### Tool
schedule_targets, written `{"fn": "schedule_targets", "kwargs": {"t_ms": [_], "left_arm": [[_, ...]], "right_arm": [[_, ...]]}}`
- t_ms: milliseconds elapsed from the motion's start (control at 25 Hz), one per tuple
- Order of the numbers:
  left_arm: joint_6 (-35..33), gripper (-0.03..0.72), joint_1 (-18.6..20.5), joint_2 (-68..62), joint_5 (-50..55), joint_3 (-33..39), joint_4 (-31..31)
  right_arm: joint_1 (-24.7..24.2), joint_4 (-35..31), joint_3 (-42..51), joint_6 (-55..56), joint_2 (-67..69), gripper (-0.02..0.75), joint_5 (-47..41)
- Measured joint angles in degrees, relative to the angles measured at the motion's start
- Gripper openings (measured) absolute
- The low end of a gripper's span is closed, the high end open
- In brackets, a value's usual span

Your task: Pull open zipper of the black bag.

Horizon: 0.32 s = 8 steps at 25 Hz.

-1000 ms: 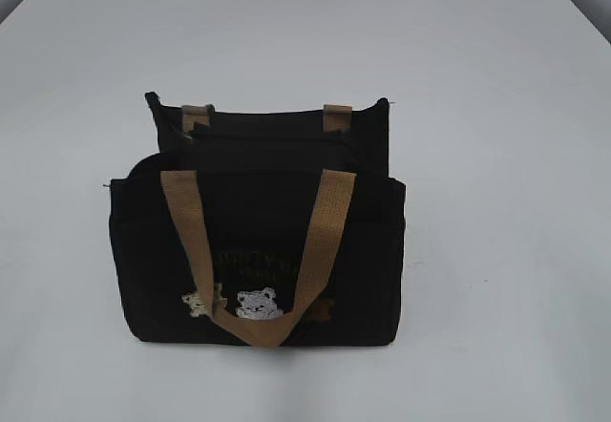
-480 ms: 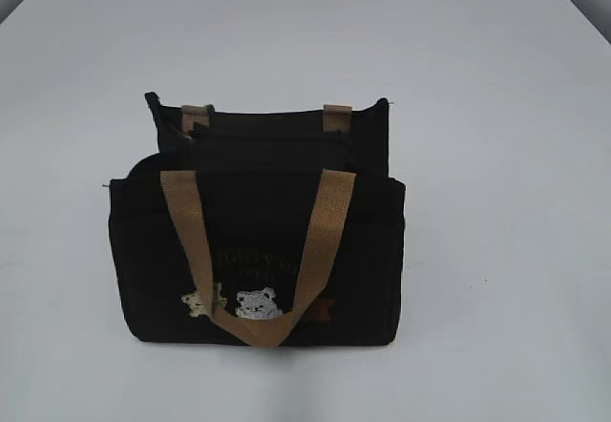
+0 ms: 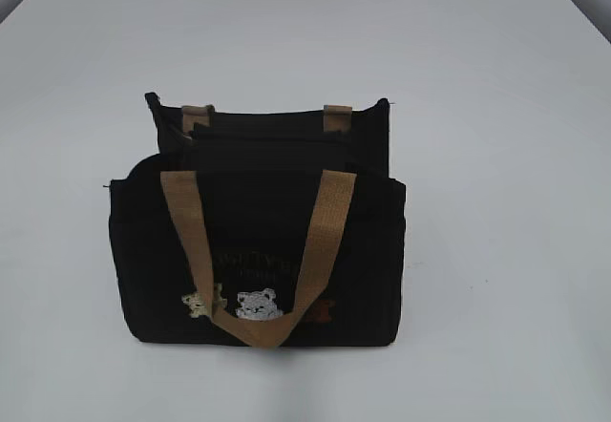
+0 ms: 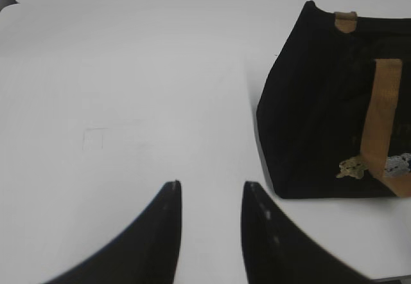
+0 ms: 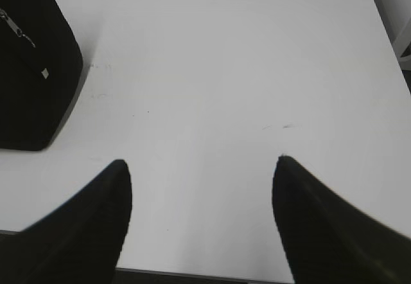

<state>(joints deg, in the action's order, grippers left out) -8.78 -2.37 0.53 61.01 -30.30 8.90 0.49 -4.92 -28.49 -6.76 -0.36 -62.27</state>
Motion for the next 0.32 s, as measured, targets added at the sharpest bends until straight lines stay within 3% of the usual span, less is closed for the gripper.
{"fn": "schedule_targets", "kwargs": {"t_ms": [320], "left_arm": [[0.0, 0.241, 0.0, 0.0, 0.0, 0.0, 0.0]], "right_arm": [[0.0, 0.0, 0.0, 0.0, 0.0, 0.530, 0.1]]}}
